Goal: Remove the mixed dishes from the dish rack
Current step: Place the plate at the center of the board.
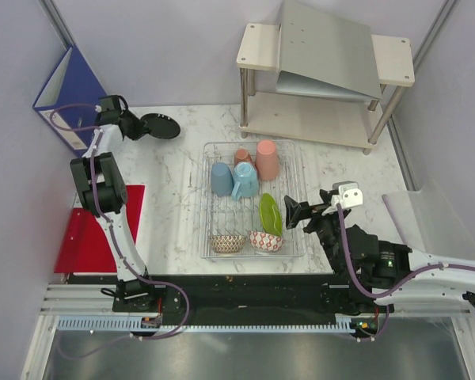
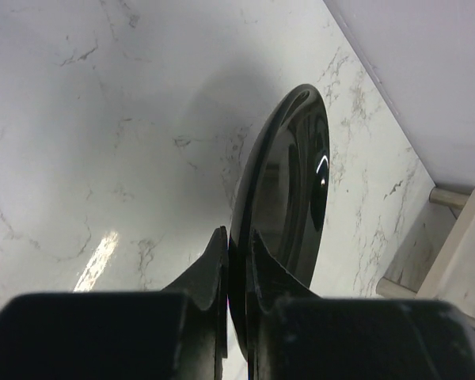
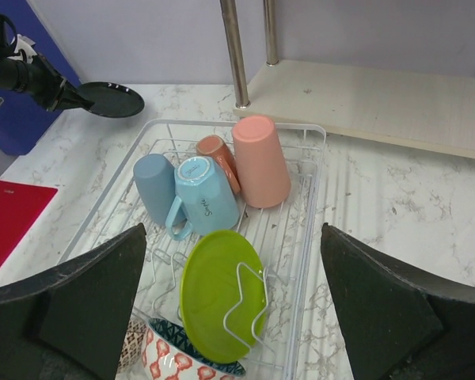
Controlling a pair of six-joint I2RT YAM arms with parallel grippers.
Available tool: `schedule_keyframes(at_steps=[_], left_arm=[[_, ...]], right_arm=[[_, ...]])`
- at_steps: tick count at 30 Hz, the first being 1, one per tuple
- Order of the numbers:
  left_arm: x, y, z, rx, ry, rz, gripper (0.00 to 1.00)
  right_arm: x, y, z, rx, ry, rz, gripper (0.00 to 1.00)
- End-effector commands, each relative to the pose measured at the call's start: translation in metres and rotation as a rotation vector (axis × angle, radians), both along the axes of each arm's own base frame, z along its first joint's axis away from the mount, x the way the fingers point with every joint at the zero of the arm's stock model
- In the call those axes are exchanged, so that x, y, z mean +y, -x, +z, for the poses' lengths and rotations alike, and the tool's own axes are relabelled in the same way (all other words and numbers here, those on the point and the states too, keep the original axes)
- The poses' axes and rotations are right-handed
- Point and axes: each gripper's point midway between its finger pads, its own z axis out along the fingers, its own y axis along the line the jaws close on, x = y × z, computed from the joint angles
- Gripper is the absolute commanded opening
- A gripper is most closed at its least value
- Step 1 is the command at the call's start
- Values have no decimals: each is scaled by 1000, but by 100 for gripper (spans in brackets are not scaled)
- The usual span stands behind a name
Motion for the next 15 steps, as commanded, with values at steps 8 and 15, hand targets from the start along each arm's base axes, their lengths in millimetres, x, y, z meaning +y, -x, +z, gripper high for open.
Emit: schedule_keyframes(at_steps=[8,15], left_arm=[[3,-28,-46,54,82,-26,4],[-9,-24,-46,65,144,-48,25]], right_arm=[[17,-26,6,25,4,14,98],[13,-34,4,29,7,13,98]])
